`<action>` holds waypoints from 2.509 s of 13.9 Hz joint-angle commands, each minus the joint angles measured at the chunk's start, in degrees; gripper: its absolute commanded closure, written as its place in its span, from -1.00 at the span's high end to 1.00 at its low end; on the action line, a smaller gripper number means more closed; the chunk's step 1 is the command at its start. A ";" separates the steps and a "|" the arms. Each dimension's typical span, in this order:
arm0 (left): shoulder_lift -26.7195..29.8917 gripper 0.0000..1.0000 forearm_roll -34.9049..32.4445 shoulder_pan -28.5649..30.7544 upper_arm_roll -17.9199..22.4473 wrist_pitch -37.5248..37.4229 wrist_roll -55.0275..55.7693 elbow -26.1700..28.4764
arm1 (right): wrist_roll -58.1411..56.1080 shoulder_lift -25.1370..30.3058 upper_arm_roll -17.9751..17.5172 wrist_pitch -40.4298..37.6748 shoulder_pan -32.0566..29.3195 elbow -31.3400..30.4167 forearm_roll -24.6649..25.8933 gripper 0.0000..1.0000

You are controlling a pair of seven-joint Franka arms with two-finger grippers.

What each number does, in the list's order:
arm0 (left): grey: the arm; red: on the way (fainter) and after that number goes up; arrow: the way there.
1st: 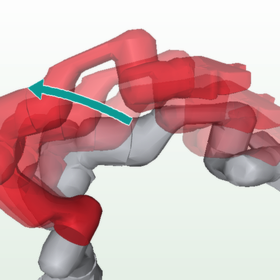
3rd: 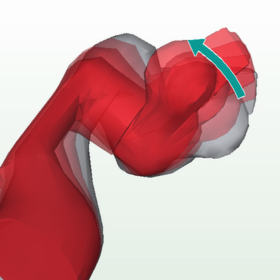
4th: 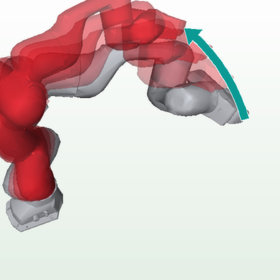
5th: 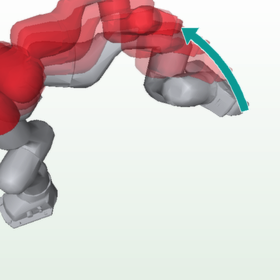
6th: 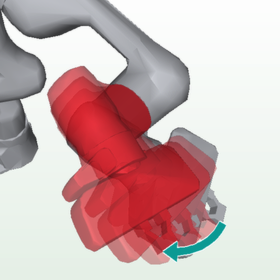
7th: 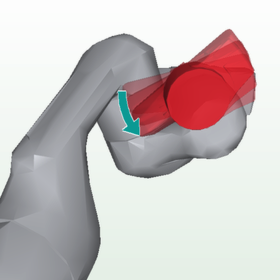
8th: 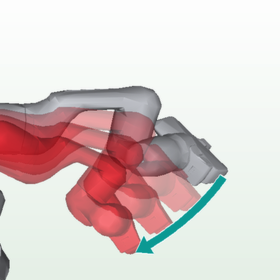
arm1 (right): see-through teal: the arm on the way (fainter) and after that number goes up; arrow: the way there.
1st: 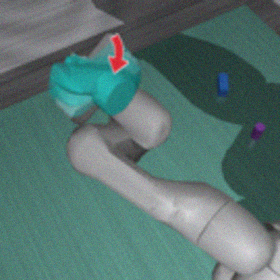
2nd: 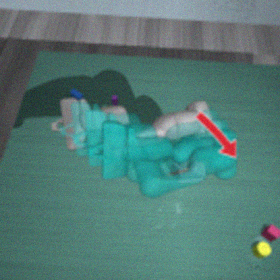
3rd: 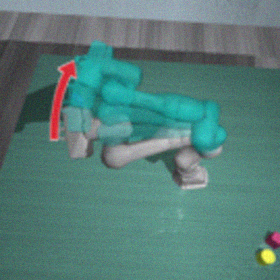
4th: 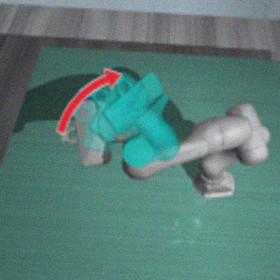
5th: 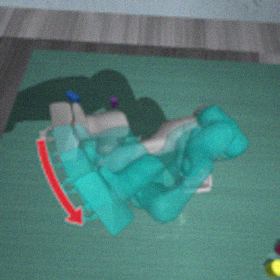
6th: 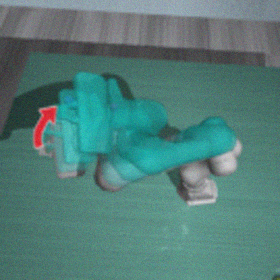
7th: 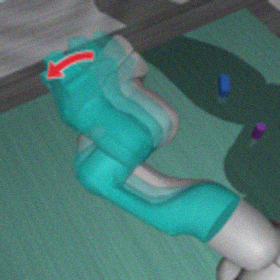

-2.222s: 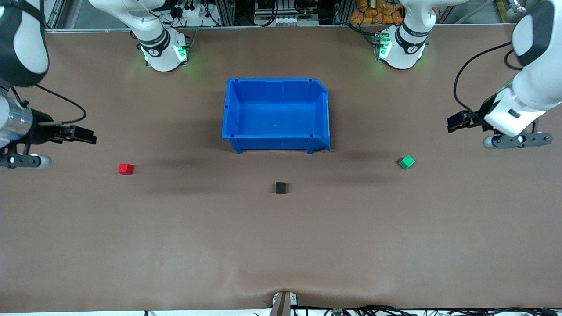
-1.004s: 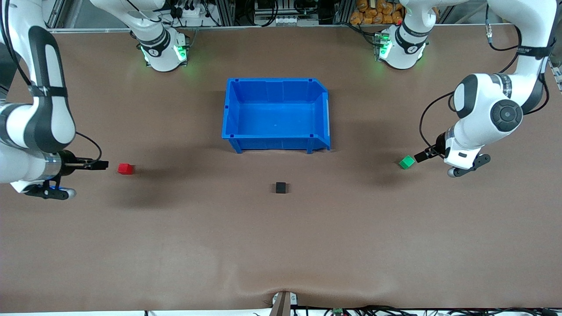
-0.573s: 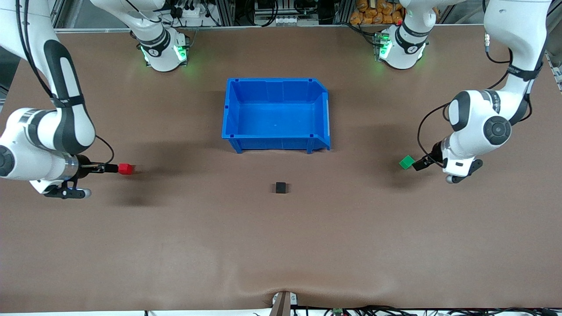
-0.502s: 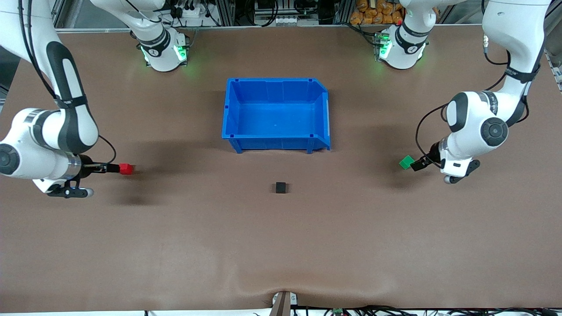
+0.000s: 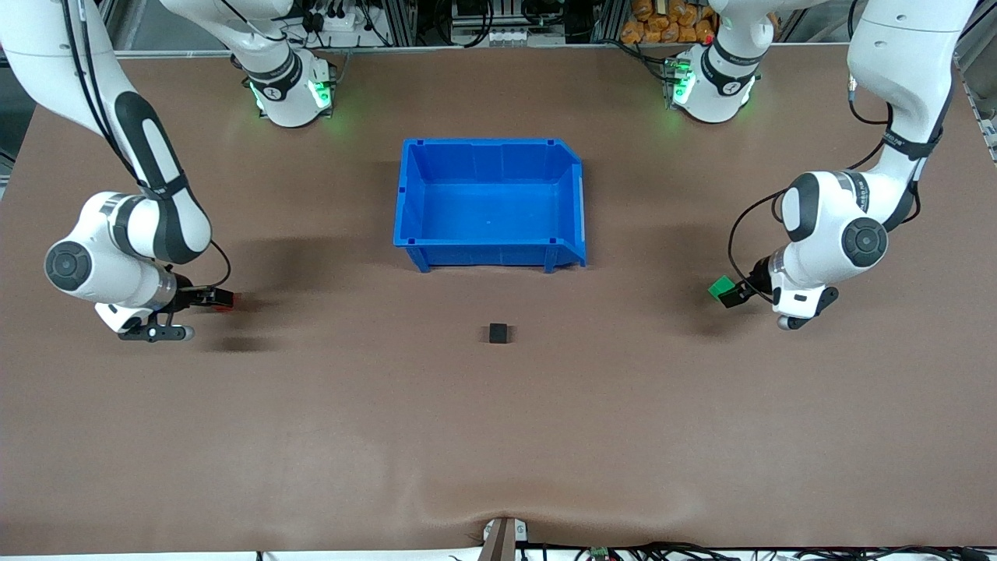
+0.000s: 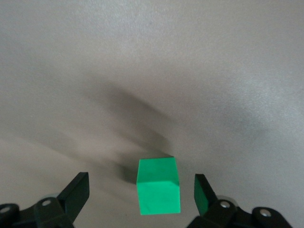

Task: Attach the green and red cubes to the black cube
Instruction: 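Close the right gripper on the red cube while the left gripper grips green, then carry the red cube with the right gripper while the left gripper carries green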

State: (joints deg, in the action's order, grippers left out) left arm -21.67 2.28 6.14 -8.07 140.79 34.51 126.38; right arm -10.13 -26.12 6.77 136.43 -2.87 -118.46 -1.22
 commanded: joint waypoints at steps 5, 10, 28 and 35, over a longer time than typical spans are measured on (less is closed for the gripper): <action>-1.61 0.65 2.11 -0.07 -0.20 1.24 1.18 -0.78 | -1.82 -1.91 -0.53 2.09 -1.26 -1.16 -0.98 1.00; -2.32 0.50 2.11 0.02 -0.20 1.50 1.26 -1.13 | -1.47 -1.92 -0.71 -0.98 -1.00 -0.98 -1.07 -1.00; -0.92 -1.00 2.11 0.01 -1.78 0.89 6.62 -2.36 | -55.64 -0.07 -0.35 -6.08 -2.92 12.71 -0.10 -1.00; -0.91 -1.00 2.11 -1.65 -4.15 -8.16 29.28 -12.73 | -75.72 -2.70 -0.71 -6.87 7.51 22.30 0.51 -1.00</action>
State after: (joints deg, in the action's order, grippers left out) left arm -22.62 3.65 5.23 -11.30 135.10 58.36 116.20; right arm -81.33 -27.01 5.74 130.81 1.76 -99.14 -1.09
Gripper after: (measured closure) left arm 0.608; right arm 0.604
